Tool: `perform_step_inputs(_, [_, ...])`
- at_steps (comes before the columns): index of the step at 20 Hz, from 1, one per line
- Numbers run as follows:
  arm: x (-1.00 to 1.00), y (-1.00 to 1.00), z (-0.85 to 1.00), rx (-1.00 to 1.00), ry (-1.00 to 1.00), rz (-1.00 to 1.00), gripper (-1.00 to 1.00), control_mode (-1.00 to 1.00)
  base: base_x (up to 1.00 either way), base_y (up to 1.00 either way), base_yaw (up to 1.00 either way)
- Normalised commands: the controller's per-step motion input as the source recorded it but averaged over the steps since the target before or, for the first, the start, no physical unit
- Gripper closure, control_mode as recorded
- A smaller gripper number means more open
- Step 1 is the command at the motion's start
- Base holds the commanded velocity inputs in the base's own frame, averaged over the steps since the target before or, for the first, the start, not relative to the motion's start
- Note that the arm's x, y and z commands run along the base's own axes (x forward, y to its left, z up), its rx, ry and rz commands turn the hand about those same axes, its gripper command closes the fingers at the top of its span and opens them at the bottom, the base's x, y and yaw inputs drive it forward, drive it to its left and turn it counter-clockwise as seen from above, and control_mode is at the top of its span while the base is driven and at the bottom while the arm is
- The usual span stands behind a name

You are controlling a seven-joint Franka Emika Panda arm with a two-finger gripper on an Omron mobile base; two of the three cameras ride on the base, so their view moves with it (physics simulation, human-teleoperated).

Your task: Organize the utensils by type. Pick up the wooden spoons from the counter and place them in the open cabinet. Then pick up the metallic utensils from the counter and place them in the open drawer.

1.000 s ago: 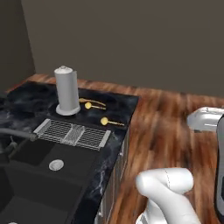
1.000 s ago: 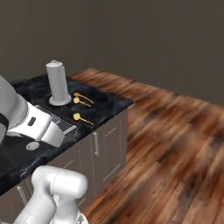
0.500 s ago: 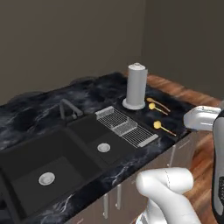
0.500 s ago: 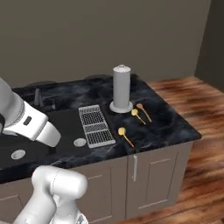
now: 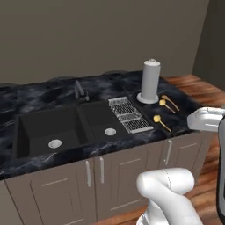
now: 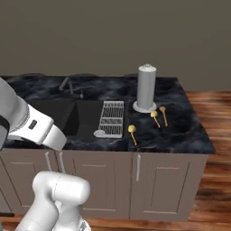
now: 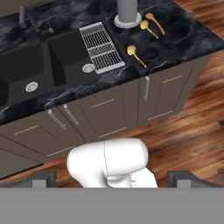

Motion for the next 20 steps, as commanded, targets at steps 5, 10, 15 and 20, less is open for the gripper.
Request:
perform_step_inputs(5, [0.00,0.00,0.00,0.00,0.00,0.00,-1.00,1.00,-0.56,-0.95,0.25])
perform_step_inputs(10, [0.00,0.00,0.00,0.00,0.00,0.00,-1.00,1.00,0.06,-0.53,0.21])
perform_step_inputs(15, [0.00,0.00,0.00,0.00,0.00,0.00,-1.00,1.00,0.24,-0.36,0.01])
perform_step_inputs(20, [0.00,0.00,0.00,0.00,0.00,0.00,-1.00,1.00,0.29,0.00,0.00])
